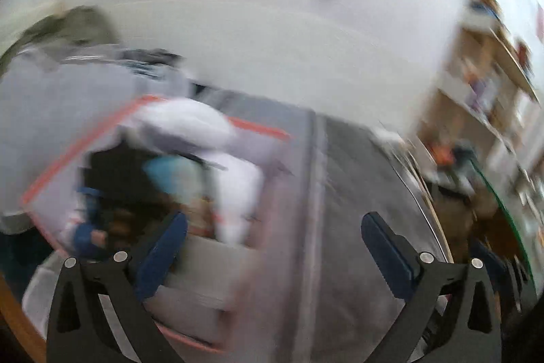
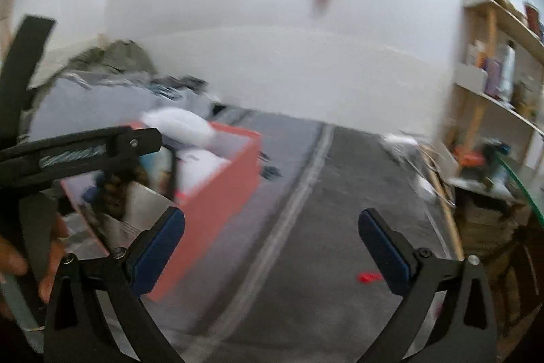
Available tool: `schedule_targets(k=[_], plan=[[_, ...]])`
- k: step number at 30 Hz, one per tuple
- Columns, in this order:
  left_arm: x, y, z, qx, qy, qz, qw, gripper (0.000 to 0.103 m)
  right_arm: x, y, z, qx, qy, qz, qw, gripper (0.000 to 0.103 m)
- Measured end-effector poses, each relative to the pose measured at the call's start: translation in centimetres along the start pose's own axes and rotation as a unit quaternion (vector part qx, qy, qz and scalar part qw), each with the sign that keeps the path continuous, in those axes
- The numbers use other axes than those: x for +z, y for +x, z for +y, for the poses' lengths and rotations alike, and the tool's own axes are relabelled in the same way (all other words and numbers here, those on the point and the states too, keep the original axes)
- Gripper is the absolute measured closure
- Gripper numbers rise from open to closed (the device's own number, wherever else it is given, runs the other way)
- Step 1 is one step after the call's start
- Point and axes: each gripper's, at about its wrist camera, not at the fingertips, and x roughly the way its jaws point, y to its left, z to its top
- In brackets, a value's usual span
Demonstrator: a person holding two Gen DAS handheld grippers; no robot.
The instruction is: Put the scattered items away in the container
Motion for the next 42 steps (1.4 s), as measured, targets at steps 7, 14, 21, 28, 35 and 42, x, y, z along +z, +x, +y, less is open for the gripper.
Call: schedule_targets(k=[7, 14, 21, 28, 35, 42], plan=[[-7.9, 6.7, -11.7, -0.048, 0.130, 0.181, 0.9736, 0.001, -6.6, 5.4, -8.0, -0.044, 0.079, 0.188, 0.978, 0.001], [-14.4, 14.7, -14.1, 0.008, 0.138, 0.346, 0.9278, 0.001, -15.2, 10.1, -12.3, -0.085, 0.046, 0.352, 0.931, 0.001], [-16.0, 15.5, -15.9, 0.033, 0.167, 0.308, 0.9362, 0.006, -16.9, 8.7, -12.9, -0.053, 0.016, 0.298, 0.953, 0.001], [-14.5, 12.3, -17.1, -0.036, 0.138, 0.292, 0.9457, 0.103, -14.4, 6.4, -15.9, -0.029, 0.088, 0.321, 0.943, 0.099], [-8.2, 5.3, -16.7, -0.077, 0.128, 0.143, 0.9783, 0.103, -10.6, -1.2, -20.0, -0.093, 0.143, 0.221, 0.960, 0.103], [-2.9, -2.3, -13.6, -0.050, 0.168, -0.024, 0.9843, 0.103, -3.8, -6.1, -17.9, -0.049, 0.138, 0.066, 0.987, 0.103]])
